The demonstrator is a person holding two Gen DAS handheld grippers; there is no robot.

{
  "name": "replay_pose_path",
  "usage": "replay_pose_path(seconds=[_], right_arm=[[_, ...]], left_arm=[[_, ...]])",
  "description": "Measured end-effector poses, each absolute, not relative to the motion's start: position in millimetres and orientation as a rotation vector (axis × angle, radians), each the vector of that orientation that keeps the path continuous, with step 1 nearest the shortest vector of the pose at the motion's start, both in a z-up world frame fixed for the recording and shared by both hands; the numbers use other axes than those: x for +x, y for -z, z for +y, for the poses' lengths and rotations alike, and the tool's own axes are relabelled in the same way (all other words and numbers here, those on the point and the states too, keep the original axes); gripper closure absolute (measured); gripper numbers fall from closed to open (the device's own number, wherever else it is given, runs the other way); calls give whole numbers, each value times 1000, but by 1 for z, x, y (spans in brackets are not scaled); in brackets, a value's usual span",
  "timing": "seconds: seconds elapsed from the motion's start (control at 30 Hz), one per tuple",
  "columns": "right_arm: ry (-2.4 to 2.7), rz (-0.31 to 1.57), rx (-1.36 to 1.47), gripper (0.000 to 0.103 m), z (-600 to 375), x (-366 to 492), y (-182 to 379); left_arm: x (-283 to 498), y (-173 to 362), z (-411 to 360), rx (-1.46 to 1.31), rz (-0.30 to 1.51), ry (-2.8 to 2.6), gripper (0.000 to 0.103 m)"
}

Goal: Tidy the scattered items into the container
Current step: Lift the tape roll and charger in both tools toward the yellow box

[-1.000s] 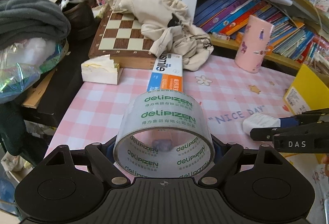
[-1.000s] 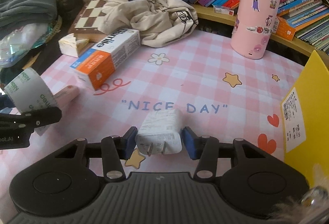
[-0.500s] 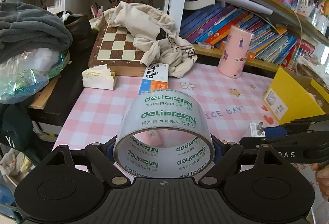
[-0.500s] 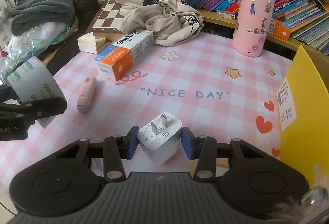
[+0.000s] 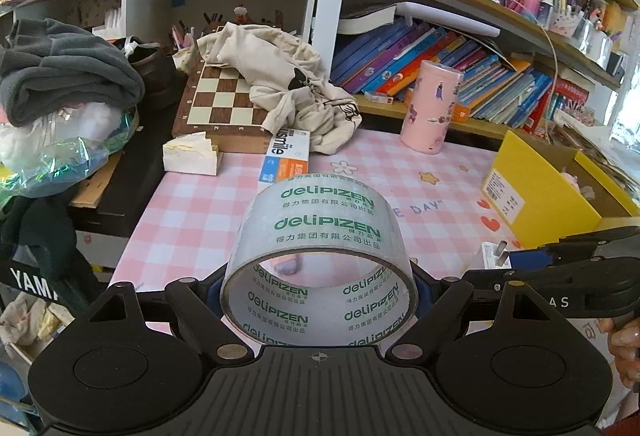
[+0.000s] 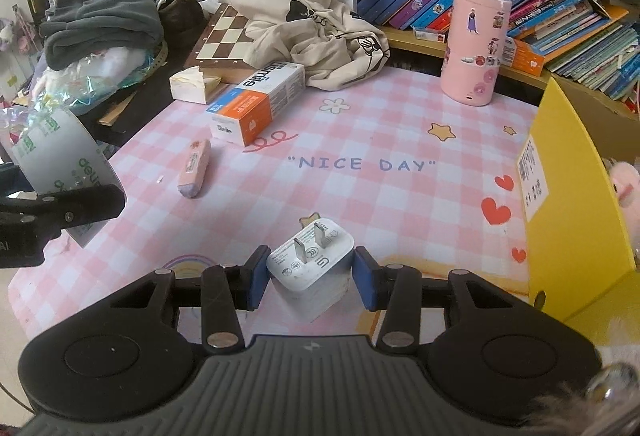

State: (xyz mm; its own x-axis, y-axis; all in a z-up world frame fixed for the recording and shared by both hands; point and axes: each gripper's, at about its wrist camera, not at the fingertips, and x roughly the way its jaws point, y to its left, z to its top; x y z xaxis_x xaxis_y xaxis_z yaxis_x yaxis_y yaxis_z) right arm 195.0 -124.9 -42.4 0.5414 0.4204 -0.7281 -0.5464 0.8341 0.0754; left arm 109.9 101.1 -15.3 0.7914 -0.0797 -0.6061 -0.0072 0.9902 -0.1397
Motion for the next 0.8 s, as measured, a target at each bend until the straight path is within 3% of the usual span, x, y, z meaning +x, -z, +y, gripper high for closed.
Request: replay_pose_path(seconds=[0.8], right_arm=[[-517, 788, -123, 61, -158, 120, 28]], left_arm=[[48, 9, 78, -107, 656, 146, 19]])
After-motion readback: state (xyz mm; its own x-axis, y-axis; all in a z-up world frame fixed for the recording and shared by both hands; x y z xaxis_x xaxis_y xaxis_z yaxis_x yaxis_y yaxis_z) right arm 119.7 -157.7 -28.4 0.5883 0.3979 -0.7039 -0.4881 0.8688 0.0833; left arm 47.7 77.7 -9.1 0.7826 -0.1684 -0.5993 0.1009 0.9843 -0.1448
